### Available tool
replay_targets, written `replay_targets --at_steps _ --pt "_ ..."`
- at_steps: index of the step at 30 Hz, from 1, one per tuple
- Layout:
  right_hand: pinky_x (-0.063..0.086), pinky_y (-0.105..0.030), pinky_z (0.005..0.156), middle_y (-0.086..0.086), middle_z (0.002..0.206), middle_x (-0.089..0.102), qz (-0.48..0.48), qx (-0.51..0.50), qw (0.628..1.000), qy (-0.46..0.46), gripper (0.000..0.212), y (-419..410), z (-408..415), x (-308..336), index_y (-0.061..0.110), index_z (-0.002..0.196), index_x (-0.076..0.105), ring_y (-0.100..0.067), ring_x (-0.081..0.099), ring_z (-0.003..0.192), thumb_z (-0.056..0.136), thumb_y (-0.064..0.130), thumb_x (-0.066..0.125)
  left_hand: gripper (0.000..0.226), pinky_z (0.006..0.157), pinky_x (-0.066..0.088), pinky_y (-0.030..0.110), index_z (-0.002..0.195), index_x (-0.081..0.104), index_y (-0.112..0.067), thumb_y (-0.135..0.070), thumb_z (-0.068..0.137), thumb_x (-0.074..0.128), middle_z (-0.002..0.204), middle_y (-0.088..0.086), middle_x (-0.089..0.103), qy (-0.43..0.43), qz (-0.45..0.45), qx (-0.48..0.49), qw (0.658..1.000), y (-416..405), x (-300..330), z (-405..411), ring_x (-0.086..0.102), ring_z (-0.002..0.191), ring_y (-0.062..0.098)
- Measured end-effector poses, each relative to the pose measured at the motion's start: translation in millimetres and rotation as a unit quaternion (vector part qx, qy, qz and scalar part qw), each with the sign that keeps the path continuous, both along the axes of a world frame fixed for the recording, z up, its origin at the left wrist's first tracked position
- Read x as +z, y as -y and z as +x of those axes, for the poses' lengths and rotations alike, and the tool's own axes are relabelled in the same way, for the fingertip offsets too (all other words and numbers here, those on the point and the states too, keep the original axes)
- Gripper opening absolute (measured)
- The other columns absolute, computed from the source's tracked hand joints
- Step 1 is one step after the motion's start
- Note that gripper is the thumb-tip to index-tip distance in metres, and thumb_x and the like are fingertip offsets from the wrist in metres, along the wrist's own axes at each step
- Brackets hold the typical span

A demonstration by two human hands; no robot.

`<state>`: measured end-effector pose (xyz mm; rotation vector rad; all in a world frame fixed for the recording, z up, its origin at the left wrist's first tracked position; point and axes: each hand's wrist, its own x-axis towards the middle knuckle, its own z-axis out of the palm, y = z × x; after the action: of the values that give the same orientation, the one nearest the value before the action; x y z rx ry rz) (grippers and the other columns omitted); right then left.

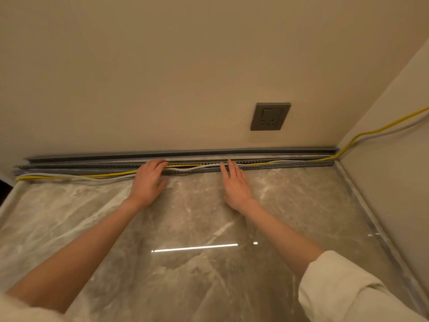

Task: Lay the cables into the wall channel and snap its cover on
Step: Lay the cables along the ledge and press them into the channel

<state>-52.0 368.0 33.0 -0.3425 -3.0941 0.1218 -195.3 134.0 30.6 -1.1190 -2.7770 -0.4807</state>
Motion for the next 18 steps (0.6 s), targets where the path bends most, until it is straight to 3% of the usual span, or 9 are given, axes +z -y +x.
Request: replay_targets --at_steps 8,18 --pt "0.005 -0.039 0.119 -0.013 0.159 0.0 -0.021 0.025 0.999 -0.004 0.077 62.6 -27.1 -2.2 0.011 0.15 0.004 -0.028 0.0 0.146 0.087 0.004 0.047 0.044 0.094 0.044 0.046 0.118 0.058 -0.004 -0.015 0.077 0.071 0.123 0.016 0.06 -0.013 -0.017 -0.006 1.0 50.3 9.4 -29.5 0.056 0.112 0.036" --pt "0.004 -0.042 0.118 -0.019 0.158 -0.001 -0.025 -0.008 1.0 -0.001 0.078 100.5 -47.4 -16.3 0.006 0.149 -0.001 -0.035 -0.006 0.145 0.087 0.005 0.046 0.046 0.096 0.044 0.043 0.118 0.06 -0.004 -0.014 0.075 0.073 0.12 0.017 0.064 0.02 -0.034 -0.041 0.998 77.8 7.7 -55.5 0.059 0.112 0.035"
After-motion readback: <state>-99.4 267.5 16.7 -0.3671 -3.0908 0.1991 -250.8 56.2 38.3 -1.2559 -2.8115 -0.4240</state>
